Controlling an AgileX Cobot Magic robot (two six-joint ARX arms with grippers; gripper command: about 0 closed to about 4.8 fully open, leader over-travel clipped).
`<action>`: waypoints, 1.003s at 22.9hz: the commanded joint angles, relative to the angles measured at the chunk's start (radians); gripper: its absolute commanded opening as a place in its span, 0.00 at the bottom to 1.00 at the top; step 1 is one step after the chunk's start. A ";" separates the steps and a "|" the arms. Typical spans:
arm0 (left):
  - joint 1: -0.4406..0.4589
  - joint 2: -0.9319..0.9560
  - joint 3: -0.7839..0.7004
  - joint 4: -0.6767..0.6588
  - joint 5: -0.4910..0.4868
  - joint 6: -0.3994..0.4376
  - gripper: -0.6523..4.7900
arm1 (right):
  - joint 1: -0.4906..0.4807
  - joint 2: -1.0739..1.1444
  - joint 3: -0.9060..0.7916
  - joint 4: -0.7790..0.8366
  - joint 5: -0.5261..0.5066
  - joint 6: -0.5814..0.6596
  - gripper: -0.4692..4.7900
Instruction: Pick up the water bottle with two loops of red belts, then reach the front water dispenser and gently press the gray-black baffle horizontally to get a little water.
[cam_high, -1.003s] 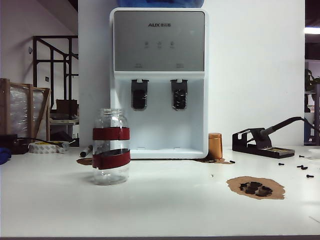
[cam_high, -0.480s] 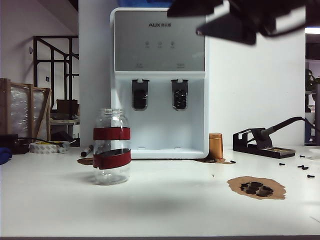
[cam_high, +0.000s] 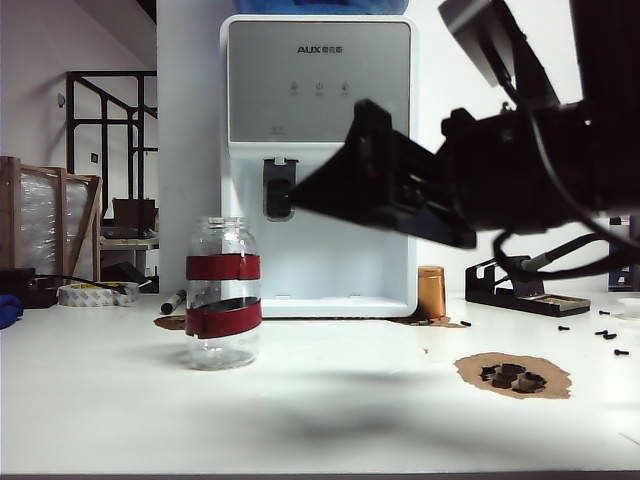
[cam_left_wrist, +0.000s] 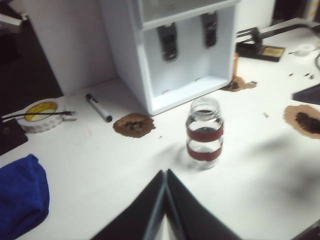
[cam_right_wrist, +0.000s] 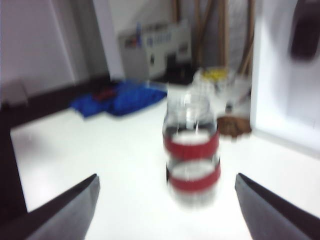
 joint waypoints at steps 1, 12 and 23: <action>0.000 0.060 0.059 -0.023 0.012 -0.001 0.11 | 0.003 0.111 0.040 0.129 0.006 0.010 1.00; -0.003 0.114 0.120 -0.148 0.078 0.071 0.11 | 0.003 0.310 0.209 0.090 -0.029 0.000 1.00; -0.003 0.114 0.205 -0.239 0.164 0.019 0.11 | 0.003 0.415 0.304 0.039 -0.034 -0.029 1.00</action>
